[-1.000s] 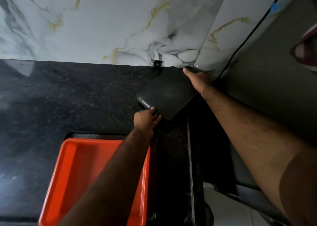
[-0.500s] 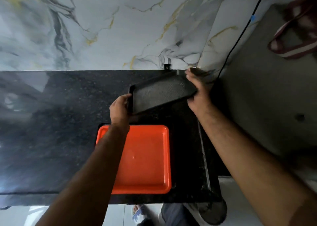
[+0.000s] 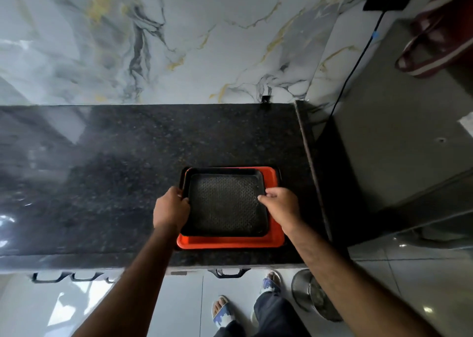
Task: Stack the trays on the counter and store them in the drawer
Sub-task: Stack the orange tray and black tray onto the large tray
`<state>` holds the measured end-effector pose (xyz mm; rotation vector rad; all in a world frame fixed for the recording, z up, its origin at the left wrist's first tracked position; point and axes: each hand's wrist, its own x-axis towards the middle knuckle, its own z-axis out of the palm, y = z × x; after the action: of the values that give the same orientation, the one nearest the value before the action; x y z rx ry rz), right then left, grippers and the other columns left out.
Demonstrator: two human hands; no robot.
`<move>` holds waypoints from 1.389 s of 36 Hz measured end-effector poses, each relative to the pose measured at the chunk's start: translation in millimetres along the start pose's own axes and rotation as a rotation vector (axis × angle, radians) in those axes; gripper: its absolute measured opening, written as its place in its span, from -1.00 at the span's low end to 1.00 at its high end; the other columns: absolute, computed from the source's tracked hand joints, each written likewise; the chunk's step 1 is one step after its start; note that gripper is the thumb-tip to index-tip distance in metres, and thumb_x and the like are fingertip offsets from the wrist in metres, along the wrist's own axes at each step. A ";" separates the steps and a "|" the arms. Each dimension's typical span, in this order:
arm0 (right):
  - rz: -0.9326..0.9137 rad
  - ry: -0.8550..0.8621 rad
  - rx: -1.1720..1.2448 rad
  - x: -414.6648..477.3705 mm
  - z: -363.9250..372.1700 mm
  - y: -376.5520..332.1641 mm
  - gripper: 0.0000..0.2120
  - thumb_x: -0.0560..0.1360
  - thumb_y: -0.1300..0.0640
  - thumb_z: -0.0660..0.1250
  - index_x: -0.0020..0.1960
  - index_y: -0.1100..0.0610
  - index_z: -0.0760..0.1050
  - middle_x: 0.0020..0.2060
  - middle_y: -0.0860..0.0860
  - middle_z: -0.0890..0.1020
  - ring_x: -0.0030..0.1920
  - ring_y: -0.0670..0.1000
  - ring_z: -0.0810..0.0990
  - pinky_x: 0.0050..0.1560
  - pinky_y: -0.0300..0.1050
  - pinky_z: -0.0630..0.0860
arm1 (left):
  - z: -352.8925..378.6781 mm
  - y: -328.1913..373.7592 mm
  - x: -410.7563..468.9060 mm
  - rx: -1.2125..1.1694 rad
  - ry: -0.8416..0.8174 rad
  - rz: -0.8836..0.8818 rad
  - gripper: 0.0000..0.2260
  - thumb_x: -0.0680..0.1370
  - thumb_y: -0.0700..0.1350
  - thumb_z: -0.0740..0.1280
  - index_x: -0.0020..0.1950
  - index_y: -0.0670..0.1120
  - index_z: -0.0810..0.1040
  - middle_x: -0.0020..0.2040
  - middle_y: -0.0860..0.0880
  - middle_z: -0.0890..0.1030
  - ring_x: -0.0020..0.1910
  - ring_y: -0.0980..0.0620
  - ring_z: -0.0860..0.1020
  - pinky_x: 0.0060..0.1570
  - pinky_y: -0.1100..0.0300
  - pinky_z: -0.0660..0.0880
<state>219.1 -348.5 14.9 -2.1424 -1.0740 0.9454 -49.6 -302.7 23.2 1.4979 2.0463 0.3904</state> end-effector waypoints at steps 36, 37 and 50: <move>-0.576 0.191 -0.558 -83.7 24.1 55.3 -0.37 0.60 -0.24 0.18 0.43 0.23 0.44 0.51 0.13 0.40 0.60 0.18 0.19 0.56 0.16 0.22 | 47.1 -10.8 -71.1 0.126 -0.014 0.278 -0.52 0.54 0.00 0.31 0.33 -0.28 0.41 0.43 -0.32 0.38 0.45 -0.24 0.31 0.41 -0.04 0.29; -0.581 0.238 -0.535 -90.7 17.7 66.5 -0.36 0.60 -0.23 0.19 0.47 0.23 0.39 0.53 0.14 0.37 0.60 0.18 0.18 0.56 0.16 0.22 | 46.6 -20.1 -81.4 0.087 0.071 0.327 -0.45 0.56 0.04 0.30 0.43 -0.27 0.33 0.51 -0.29 0.28 0.52 -0.21 0.21 0.49 -0.03 0.20; -0.473 -0.049 -0.962 -127.9 -20.5 200.8 0.01 0.48 -0.47 -0.01 0.59 0.31 0.06 0.60 0.31 0.06 0.62 0.27 0.02 0.58 0.22 0.17 | 97.7 -131.3 -164.6 0.459 -0.003 0.292 -0.16 0.56 0.36 -0.09 0.57 -0.29 -0.04 0.60 -0.27 -0.05 0.59 -0.19 -0.11 0.55 -0.10 -0.06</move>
<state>269.1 -564.0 -75.6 -2.3326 -2.2552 0.2456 -57.9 -510.0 -81.1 2.0783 2.0044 0.0205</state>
